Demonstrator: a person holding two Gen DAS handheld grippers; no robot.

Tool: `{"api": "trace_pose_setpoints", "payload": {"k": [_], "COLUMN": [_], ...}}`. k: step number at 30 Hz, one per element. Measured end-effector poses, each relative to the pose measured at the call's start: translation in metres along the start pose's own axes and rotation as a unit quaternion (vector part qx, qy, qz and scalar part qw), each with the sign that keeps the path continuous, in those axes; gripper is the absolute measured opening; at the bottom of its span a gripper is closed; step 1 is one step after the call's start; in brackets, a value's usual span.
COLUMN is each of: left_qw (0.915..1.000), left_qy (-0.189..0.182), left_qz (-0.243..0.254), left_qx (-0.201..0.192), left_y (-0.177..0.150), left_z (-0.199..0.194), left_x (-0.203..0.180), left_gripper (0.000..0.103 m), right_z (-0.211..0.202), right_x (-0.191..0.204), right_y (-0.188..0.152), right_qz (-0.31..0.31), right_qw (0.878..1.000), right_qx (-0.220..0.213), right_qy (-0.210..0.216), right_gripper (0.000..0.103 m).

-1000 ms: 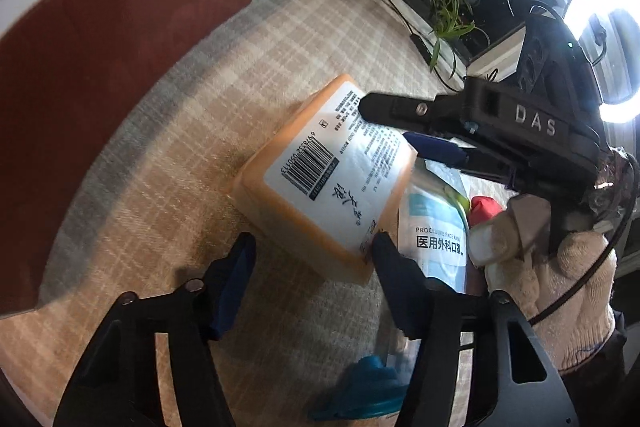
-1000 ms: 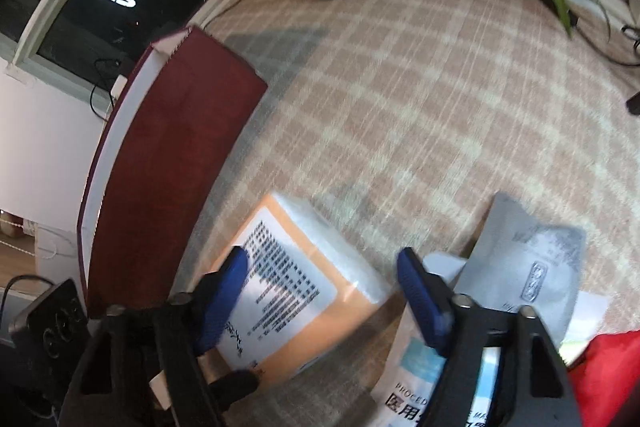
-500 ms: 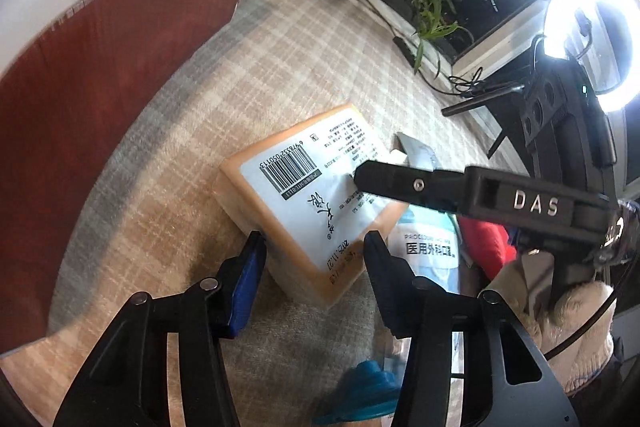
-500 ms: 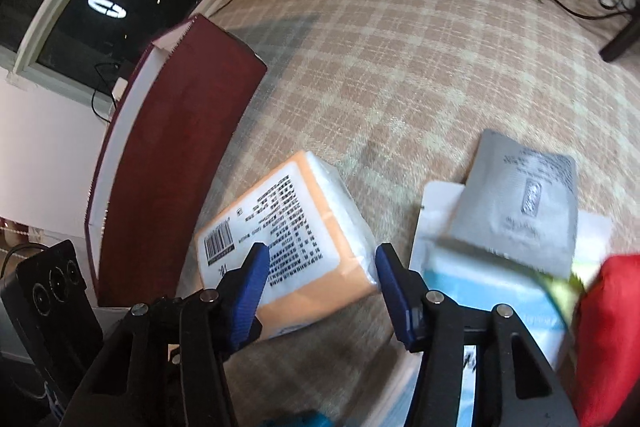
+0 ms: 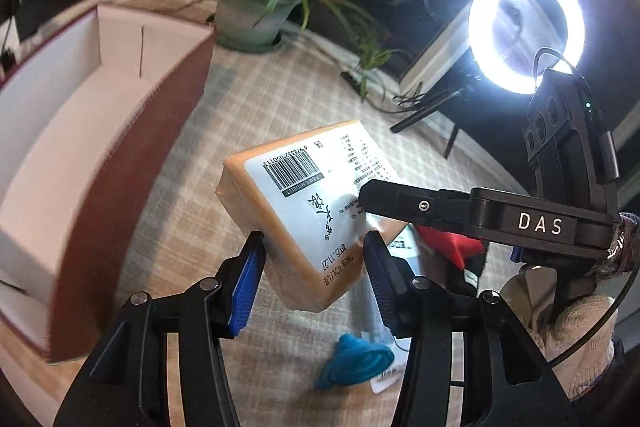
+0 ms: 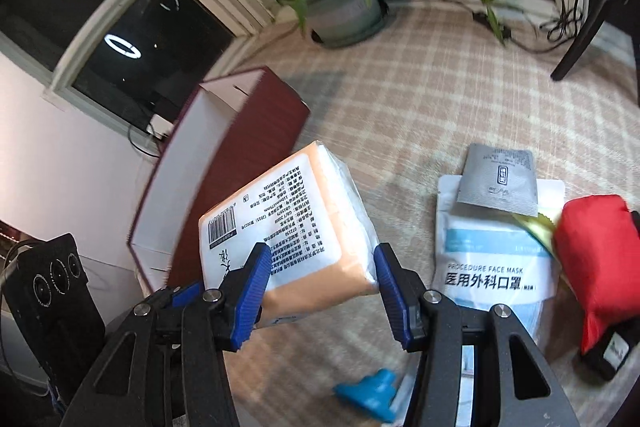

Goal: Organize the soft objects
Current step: 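Carry the orange-labelled box into the open cardboard box and release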

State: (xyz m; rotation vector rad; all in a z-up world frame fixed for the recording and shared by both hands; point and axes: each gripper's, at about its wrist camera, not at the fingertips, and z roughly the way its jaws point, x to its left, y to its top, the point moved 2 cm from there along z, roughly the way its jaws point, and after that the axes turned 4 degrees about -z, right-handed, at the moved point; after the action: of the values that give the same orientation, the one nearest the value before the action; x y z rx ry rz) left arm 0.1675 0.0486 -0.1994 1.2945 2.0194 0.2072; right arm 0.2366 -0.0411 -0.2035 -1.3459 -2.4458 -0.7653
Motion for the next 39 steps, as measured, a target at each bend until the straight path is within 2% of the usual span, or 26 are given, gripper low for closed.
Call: {"api": "trace_pose_setpoints", "payload": {"k": [9,19,27,34,39], "left_qw": [0.9989,0.9974,0.9972,0.9971,0.9976], "left_qy": [-0.006,0.011,0.034,0.052,0.055], "left_qz": [0.033,0.03,0.003,-0.021,-0.021], "left_qx": [-0.034,-0.065,-0.067,-0.051,-0.038], "left_y": [0.007,0.02,0.034,0.042,0.044], "left_z": [-0.055,-0.099,-0.105,-0.094,-0.084], "left_x": [0.02,0.075,0.126,0.162,0.171], "left_gripper": [0.049,0.049,0.049,0.049,0.049], "right_z": [-0.013,0.014,0.066,0.109,0.123], "right_x": [0.063,0.136,0.18,0.19,0.19], "right_y": [-0.003,0.009,0.028,0.043,0.05], "right_qz": [-0.022,-0.058,-0.089,-0.097,-0.098], "right_qw": [0.999,0.997,0.996,0.995,0.995], "right_qx": [-0.037,-0.046,-0.019,0.013,0.022], "right_qy": [0.005,0.016,0.014,0.008,-0.003], "right_gripper": [0.05,0.05,0.05,0.05,0.049]}}
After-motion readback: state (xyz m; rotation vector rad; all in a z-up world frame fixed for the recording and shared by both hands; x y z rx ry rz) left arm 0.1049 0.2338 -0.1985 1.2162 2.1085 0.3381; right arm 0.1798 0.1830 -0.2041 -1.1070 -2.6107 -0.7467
